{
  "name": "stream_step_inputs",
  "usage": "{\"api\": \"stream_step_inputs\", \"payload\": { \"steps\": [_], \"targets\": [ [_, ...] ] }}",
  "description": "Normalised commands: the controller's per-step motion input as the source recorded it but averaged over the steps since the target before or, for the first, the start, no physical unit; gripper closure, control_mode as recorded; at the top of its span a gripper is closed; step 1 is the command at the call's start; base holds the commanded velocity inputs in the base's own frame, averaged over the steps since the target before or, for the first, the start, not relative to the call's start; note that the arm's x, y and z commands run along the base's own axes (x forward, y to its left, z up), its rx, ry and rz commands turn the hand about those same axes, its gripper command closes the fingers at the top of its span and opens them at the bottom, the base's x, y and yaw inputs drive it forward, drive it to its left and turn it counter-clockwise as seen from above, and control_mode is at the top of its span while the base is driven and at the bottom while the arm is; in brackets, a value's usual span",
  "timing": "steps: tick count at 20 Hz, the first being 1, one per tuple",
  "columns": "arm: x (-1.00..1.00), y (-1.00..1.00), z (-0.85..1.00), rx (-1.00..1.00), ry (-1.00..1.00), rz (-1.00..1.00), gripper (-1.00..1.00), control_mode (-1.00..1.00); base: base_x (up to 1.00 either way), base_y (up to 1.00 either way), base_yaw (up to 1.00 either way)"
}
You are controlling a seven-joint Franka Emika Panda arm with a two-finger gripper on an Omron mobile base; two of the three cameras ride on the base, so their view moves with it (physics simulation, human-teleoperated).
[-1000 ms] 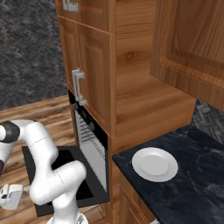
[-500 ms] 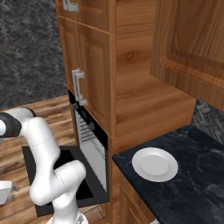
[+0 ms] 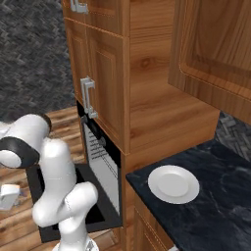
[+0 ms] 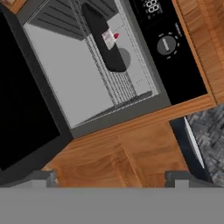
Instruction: Take the baked cake out of the oven and place it on the plate for cooling. Then close the oven door.
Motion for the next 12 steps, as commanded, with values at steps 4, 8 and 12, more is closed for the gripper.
{"api": "stream_step_inputs", "payload": {
  "steps": [4, 8, 12],
  "targets": [
    [0.58, -0.74, 0.56, 0.04, 0.00, 0.00, -1.00, -1.00, 0.00, 0.00, 0.00],
    [0.70, -0.78, 0.35, 0.02, 0.00, 0.00, -1.00, -1.00, 0.00, 0.00, 0.00],
    [0.73, -0.68, 0.06, 0.00, 0.00, 0.00, -1.00, -1.00, 0.00, 0.00, 0.00]
  ]
}}
